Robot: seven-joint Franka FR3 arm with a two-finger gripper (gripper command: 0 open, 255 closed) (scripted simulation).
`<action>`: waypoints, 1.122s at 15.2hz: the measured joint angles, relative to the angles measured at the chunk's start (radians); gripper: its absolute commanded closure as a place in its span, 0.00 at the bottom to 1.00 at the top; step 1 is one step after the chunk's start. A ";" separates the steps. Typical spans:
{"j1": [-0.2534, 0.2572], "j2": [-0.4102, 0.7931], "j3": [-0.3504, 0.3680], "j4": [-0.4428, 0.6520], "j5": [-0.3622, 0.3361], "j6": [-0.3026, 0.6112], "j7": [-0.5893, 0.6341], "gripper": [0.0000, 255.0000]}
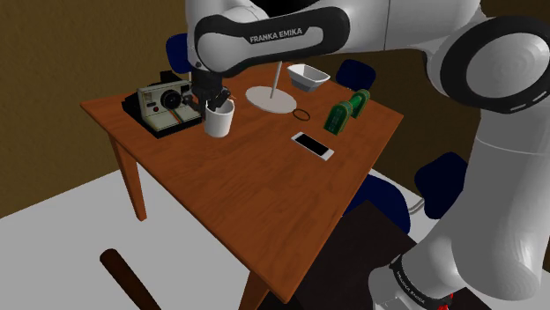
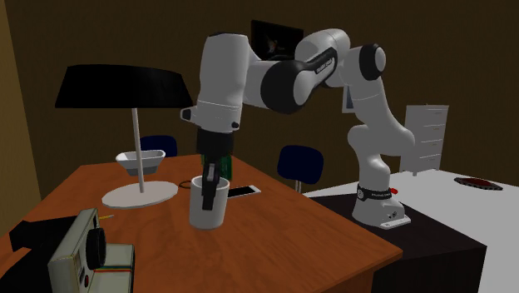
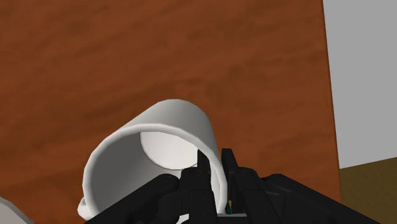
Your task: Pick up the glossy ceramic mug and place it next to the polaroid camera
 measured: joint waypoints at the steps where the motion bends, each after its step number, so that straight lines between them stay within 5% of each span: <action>1: -0.001 0.004 -0.001 -0.006 -0.002 0.011 0.001 1.00; 17: 0.005 0.074 -0.017 -0.091 -0.036 0.160 0.041 1.00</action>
